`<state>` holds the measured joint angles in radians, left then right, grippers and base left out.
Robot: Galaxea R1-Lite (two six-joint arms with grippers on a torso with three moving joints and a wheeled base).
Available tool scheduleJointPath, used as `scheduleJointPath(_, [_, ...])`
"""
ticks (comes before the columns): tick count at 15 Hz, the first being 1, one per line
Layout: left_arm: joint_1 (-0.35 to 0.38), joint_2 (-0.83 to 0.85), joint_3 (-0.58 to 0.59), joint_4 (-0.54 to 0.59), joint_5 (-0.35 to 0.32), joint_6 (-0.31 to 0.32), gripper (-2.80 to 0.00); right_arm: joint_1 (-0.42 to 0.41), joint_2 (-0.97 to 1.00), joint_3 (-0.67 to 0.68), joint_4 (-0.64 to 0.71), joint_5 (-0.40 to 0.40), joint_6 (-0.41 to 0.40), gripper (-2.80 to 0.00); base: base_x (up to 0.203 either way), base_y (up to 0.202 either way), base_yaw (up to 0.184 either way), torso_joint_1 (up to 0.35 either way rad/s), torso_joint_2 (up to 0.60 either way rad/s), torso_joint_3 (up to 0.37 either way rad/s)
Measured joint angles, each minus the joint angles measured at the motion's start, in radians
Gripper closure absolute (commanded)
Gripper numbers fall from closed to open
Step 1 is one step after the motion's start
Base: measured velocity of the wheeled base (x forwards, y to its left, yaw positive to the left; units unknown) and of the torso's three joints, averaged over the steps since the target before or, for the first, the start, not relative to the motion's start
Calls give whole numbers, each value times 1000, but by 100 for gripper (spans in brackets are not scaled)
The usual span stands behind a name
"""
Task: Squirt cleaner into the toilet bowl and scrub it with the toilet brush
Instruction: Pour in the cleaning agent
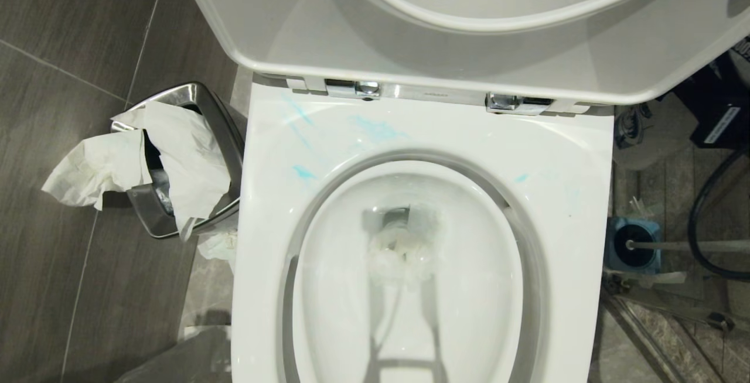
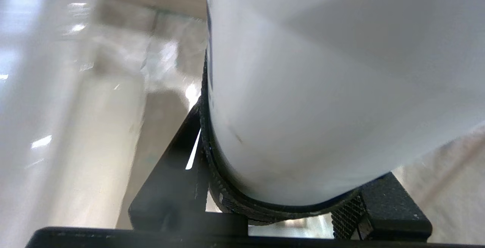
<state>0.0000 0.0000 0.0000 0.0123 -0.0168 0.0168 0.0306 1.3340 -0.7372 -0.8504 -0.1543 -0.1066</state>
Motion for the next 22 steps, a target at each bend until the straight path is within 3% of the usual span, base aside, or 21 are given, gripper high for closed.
scheduleJointPath(6, [0, 0, 0, 0, 0, 0, 0, 1, -431, 17, 552, 59, -11, 0, 0, 0, 0, 0, 0, 0])
scheduleJointPath(9, [0, 0, 0, 0, 0, 0, 0, 1, -557, -2, 758, 81, -56, 0, 0, 0, 0, 0, 0, 0])
scheduleJointPath(14, [0, 0, 0, 0, 0, 0, 0, 0, -614, -103, 878, 90, -66, 0, 0, 0, 0, 0, 0, 0])
scheduleJointPath(22, [0, 0, 0, 0, -1, 4, 0, 0, -625, -119, 880, 87, -67, 0, 0, 0, 0, 0, 0, 0])
